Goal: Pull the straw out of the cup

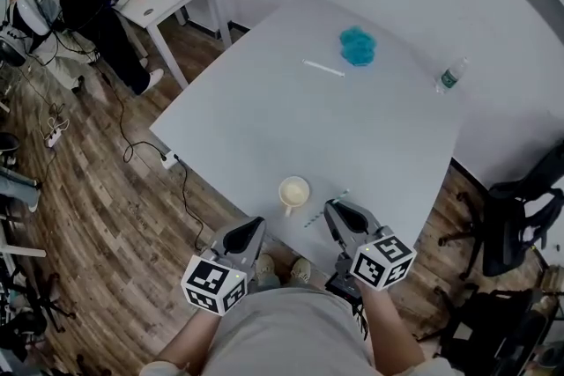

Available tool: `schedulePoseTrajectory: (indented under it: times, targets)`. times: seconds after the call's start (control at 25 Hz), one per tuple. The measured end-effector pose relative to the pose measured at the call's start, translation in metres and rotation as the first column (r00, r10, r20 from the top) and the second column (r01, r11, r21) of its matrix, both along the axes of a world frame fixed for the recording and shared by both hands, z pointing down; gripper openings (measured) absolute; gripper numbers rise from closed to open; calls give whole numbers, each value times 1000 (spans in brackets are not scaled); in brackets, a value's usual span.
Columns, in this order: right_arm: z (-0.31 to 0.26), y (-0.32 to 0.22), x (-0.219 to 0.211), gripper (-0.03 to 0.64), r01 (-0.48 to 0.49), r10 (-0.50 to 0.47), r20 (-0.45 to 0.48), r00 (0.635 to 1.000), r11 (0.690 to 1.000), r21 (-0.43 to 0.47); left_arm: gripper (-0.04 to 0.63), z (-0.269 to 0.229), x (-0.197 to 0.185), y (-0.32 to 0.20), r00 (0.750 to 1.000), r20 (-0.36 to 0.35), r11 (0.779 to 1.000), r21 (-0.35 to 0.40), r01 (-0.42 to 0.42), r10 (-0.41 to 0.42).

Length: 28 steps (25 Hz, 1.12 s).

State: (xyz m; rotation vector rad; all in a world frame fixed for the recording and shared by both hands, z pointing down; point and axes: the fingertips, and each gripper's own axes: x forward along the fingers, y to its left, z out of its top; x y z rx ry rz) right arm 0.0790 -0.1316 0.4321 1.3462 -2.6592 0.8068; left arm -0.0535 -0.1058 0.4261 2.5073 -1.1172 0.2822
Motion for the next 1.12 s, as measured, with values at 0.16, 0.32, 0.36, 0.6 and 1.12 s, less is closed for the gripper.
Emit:
schedulePoseTrajectory:
  times: [0.16, 0.32, 0.36, 0.6, 1.12]
  targets:
    - [-1, 5, 2, 24, 0, 0, 0, 1000, 1000, 2, 18, -1, -1, 4, 1000, 5, 1000, -1, -2, 2]
    - [-1, 11, 1, 23, 7, -7, -6, 1000, 1000, 4, 18, -2, -1, 6, 1000, 10, 1000, -9, -10, 11]
    - [-1, 12, -1, 23, 12, -12, -10, 1000, 1000, 4, 18, -2, -2, 7, 1000, 12, 1000, -10, -9, 9]
    - [-1, 18, -7, 23, 29, -29, -15, 999, 1000, 6, 18, -3, -5, 11, 1000, 22, 1000, -11, -11, 11]
    - [-1, 24, -10, 23, 35, -34, -26, 999, 999, 4, 18, -4, -7, 17, 1000, 18, 1000, -13, -16, 16]
